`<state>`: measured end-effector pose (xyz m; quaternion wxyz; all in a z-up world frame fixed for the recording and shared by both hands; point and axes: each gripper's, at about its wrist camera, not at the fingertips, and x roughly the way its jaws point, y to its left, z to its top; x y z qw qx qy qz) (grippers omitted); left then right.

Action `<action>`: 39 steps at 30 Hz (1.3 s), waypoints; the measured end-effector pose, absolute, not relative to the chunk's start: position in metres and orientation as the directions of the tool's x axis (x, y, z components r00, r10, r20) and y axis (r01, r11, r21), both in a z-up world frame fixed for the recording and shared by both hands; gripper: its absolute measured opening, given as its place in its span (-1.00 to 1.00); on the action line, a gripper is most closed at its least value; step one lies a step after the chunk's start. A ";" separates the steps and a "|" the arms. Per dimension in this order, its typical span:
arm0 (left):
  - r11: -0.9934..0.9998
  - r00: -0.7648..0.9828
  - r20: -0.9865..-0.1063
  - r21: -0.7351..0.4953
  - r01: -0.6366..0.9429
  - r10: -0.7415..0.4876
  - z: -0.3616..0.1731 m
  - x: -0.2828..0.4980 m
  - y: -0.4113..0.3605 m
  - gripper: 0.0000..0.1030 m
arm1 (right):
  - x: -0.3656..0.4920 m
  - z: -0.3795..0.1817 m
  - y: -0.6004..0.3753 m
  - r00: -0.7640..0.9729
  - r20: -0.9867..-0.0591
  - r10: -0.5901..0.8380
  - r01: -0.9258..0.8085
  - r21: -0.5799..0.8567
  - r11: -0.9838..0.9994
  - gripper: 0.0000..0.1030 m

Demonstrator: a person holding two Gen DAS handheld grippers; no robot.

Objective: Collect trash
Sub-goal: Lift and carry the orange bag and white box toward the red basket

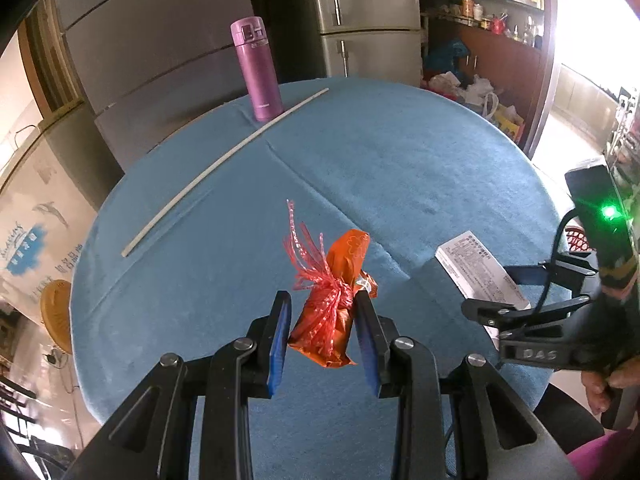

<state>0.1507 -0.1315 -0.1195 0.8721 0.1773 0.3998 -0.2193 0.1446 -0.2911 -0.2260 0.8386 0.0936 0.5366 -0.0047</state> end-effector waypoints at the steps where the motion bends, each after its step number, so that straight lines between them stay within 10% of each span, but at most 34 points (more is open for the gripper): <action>1: 0.843 0.587 -0.774 0.137 0.520 -0.236 -0.119 0.150 -0.132 -0.35 | 0.146 -0.227 -0.287 0.429 -0.900 0.073 0.091 0.123 0.988 0.28; 5: 0.852 0.599 -0.771 0.152 0.500 -0.214 -0.119 0.148 -0.135 -0.35 | 0.149 -0.230 -0.274 0.446 -0.895 -0.015 0.063 0.015 0.998 -0.03; 39: 0.855 0.680 -0.712 0.233 0.463 -0.175 -0.083 0.115 -0.174 -0.35 | 0.070 -0.164 -0.346 0.661 -0.742 0.110 0.149 0.273 0.951 -0.04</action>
